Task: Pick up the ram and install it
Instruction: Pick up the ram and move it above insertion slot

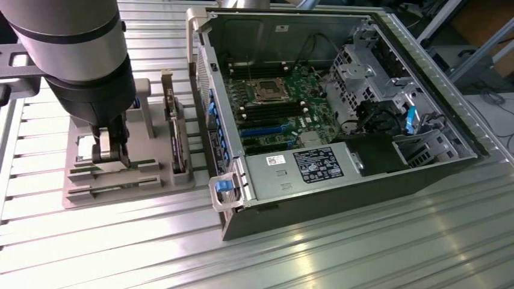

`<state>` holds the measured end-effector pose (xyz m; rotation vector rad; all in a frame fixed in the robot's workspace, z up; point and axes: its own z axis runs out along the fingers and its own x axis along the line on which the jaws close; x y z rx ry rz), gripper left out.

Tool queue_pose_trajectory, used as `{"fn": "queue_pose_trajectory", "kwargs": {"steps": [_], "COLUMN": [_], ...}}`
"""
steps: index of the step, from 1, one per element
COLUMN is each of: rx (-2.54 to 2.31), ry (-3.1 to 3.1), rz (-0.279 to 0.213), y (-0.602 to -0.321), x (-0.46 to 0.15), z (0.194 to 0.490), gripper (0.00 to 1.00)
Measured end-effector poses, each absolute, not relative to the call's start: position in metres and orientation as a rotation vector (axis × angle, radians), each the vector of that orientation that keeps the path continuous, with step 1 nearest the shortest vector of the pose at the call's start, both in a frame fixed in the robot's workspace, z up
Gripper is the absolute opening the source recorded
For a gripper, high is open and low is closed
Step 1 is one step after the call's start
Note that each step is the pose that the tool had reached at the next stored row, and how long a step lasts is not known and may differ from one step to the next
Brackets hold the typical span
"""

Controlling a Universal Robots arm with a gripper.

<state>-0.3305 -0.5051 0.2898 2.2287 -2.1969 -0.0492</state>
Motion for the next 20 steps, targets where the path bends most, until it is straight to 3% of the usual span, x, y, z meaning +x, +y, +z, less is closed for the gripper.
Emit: {"fn": "queue_pose_trajectory", "kwargs": {"steps": [3,4,20], "rx": [2.229,2.229,2.227], "ry": [-2.197,-2.197,-2.196], "rz": [-0.049,-0.049,-0.047], "y": [-0.505,-0.505,-0.505], "x": [-0.33,-0.33,-0.331], "z": [0.29,0.29,0.266], "gripper": [0.54,0.47,0.47]}}
